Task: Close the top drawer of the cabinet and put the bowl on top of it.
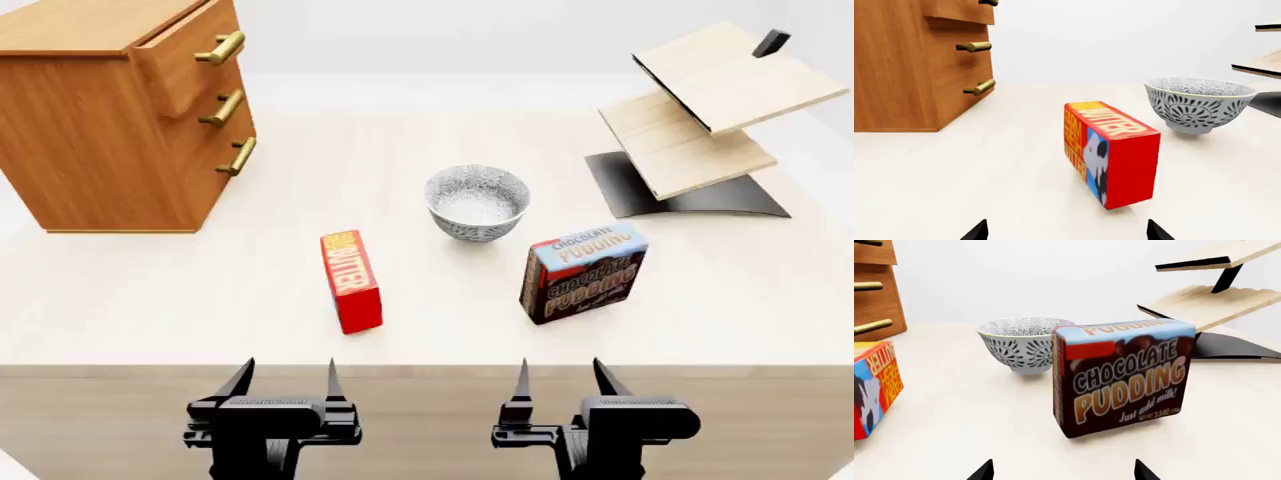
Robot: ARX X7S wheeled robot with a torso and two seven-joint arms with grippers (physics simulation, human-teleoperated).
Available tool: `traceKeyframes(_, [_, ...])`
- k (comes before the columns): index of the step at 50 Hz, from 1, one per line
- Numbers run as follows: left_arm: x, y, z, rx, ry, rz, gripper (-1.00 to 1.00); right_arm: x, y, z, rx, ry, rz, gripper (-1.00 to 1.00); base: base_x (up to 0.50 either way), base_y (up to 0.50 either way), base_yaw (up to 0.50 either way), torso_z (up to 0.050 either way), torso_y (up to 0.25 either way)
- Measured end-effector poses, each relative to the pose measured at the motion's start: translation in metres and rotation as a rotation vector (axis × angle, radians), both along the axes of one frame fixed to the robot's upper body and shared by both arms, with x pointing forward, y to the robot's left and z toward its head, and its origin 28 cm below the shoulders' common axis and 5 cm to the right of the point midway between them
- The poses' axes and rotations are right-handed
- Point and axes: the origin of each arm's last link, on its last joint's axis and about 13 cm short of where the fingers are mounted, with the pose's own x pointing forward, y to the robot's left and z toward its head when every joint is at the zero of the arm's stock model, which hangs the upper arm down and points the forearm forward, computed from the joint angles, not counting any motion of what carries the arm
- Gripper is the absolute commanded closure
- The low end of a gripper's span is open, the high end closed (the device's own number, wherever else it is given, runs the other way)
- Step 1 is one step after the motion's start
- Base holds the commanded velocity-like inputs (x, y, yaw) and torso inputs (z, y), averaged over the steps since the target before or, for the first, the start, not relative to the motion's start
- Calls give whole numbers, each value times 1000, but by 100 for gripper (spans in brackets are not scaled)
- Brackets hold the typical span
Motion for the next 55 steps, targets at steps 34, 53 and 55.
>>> traceKeyframes(34, [0, 0, 2, 8, -12, -2, -100, -1, 1, 6, -35, -13, 10, -100, 0, 0, 0, 0, 0])
traceKeyframes(53, [-9, 0, 21, 15, -76, -3, -100, -7, -2, 25, -48, -102, -71, -100, 0, 0, 0, 0, 0])
traceKeyframes(55, [-13, 0, 30, 16, -111, -2, -100, -10, -2, 33, -46, -132, -76, -100, 0, 0, 0, 0, 0])
